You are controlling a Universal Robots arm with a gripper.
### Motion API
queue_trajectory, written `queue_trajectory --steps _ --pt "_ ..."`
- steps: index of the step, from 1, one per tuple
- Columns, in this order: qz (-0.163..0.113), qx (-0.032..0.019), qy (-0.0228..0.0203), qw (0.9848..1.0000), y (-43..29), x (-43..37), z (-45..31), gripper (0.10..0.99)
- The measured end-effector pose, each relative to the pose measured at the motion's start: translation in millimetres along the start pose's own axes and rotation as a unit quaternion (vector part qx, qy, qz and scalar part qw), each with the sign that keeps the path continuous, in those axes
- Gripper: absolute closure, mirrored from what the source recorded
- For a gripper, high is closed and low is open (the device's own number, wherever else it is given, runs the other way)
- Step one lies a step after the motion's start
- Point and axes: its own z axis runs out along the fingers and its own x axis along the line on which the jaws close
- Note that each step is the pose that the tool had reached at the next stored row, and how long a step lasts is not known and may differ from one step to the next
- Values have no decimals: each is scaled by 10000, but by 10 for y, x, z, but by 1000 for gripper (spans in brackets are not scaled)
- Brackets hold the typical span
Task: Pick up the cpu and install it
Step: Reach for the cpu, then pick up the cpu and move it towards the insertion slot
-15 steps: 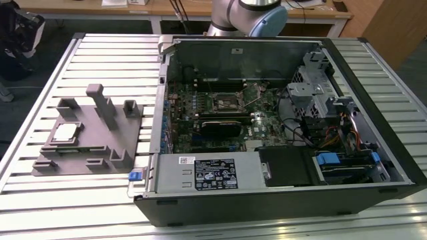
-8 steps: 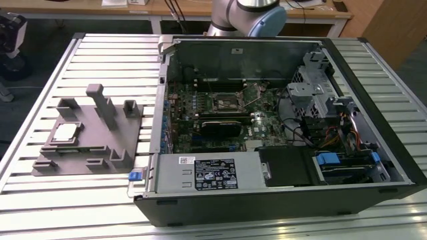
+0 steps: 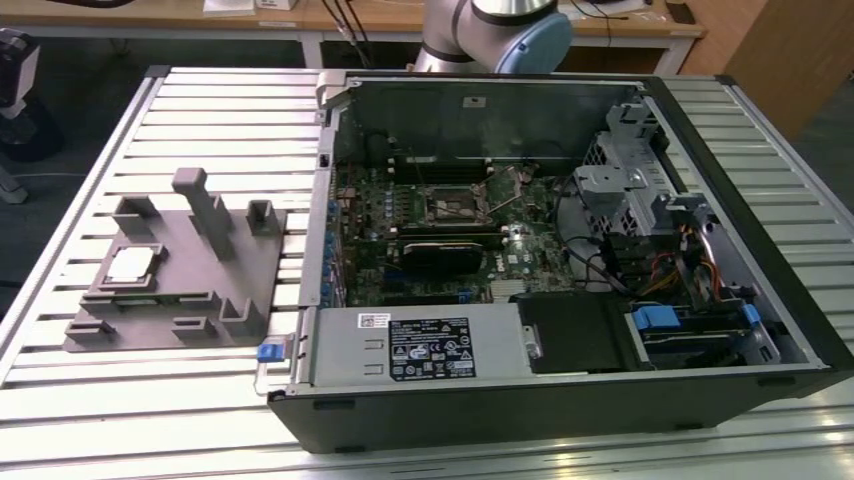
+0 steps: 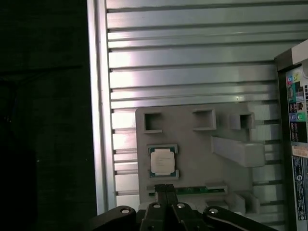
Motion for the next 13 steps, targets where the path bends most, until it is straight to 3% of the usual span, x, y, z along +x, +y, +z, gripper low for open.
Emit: queue_trajectory --steps 13 --pt "1 -5 -1 10000 -4 2 27 980"
